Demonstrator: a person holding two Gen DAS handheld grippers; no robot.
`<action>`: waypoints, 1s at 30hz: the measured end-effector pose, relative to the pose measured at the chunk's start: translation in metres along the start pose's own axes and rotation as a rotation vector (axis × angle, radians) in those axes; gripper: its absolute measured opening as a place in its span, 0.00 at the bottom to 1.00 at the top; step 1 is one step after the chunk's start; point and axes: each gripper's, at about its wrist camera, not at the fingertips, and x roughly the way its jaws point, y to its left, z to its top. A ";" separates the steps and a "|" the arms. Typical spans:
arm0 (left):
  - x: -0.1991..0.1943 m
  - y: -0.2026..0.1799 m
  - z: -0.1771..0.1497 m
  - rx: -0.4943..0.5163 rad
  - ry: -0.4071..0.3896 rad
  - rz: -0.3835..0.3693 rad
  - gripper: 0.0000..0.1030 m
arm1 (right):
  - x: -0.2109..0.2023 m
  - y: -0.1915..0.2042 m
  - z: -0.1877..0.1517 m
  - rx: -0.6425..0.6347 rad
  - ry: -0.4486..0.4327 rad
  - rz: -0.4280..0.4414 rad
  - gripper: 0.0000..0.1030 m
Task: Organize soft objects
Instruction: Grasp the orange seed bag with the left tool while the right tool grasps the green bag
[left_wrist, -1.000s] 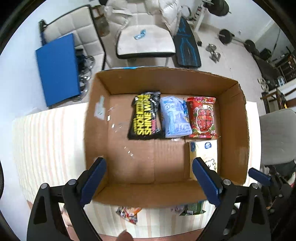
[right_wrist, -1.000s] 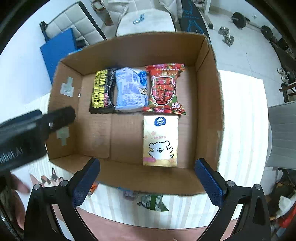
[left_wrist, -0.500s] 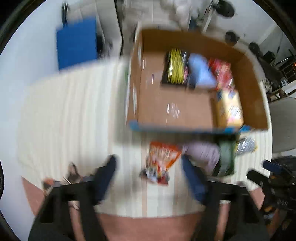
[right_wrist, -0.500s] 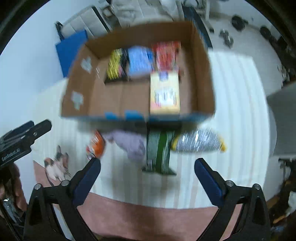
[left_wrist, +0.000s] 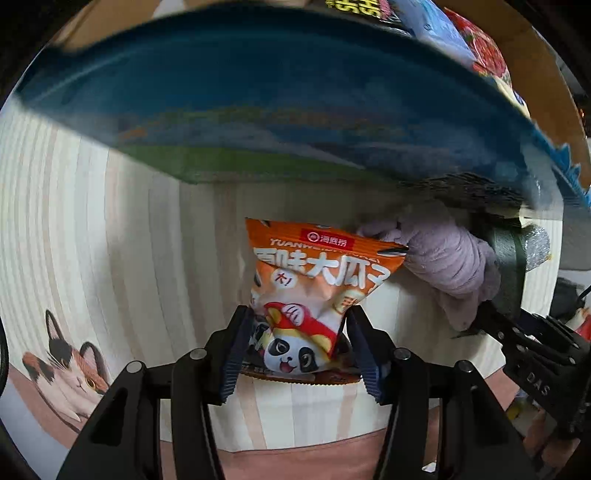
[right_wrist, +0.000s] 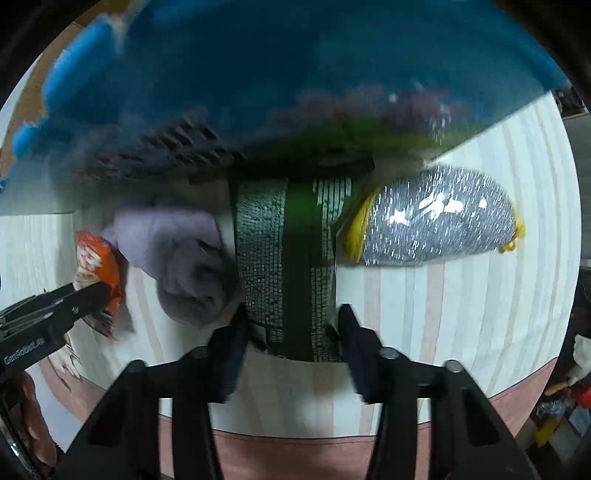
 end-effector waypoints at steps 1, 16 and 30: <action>0.001 -0.001 0.000 0.002 -0.003 0.001 0.51 | 0.001 0.000 -0.005 -0.001 0.004 -0.002 0.44; 0.006 -0.006 -0.067 -0.016 -0.014 0.029 0.44 | 0.016 -0.013 -0.067 -0.001 0.078 0.027 0.49; 0.001 -0.022 -0.080 -0.083 -0.036 -0.003 0.35 | 0.003 0.008 -0.075 -0.011 0.049 0.059 0.36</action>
